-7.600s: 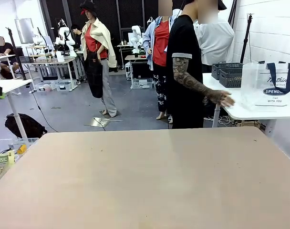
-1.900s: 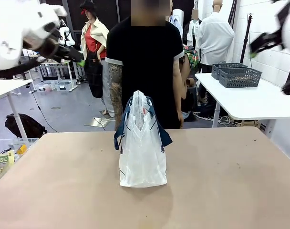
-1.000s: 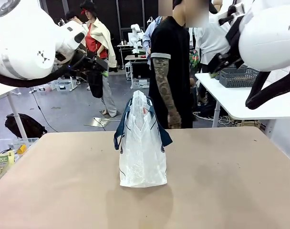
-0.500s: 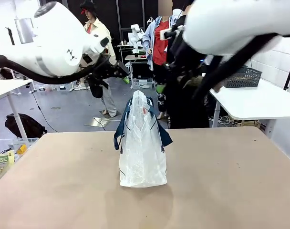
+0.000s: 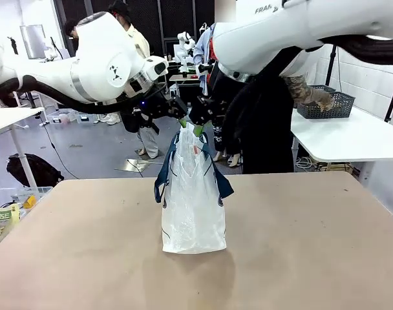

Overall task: Transfer purchased items from the store into the shopping bag.
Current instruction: Open the Reusable shopping bag in the center of the table, then move the Reusable shopping bag to the right side of the table.

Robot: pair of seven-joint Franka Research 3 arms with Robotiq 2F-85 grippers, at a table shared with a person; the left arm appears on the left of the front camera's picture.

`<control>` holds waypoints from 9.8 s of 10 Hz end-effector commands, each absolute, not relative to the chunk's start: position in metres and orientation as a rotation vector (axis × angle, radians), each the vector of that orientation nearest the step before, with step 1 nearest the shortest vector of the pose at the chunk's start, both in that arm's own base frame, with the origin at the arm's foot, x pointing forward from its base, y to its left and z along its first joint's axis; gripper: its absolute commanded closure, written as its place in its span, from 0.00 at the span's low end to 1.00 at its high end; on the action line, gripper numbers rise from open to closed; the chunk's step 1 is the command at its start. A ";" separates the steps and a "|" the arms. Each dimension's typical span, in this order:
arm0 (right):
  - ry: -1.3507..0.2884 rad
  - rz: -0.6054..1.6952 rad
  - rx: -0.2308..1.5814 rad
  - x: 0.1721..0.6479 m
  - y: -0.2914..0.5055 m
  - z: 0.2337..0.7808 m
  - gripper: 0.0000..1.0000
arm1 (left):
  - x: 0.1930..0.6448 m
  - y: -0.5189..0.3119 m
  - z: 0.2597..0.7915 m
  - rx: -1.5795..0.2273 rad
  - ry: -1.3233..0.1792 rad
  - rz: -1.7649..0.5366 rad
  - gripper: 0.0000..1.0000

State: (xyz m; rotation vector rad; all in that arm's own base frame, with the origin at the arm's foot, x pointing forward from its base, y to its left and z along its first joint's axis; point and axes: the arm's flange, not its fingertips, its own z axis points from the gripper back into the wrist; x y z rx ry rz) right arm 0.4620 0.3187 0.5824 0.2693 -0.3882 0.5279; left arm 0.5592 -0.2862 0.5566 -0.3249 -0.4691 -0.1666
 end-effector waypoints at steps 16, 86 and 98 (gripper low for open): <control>-0.294 0.362 0.242 0.494 0.345 0.530 1.00 | 0.586 -0.303 0.544 -0.272 -0.298 -0.187 1.00; -0.293 0.229 0.264 0.511 0.314 0.525 1.00 | 0.533 -0.174 0.551 -0.275 -0.416 0.016 1.00; -0.293 0.229 0.264 0.511 0.314 0.525 1.00 | 0.533 -0.174 0.551 -0.275 -0.416 0.016 1.00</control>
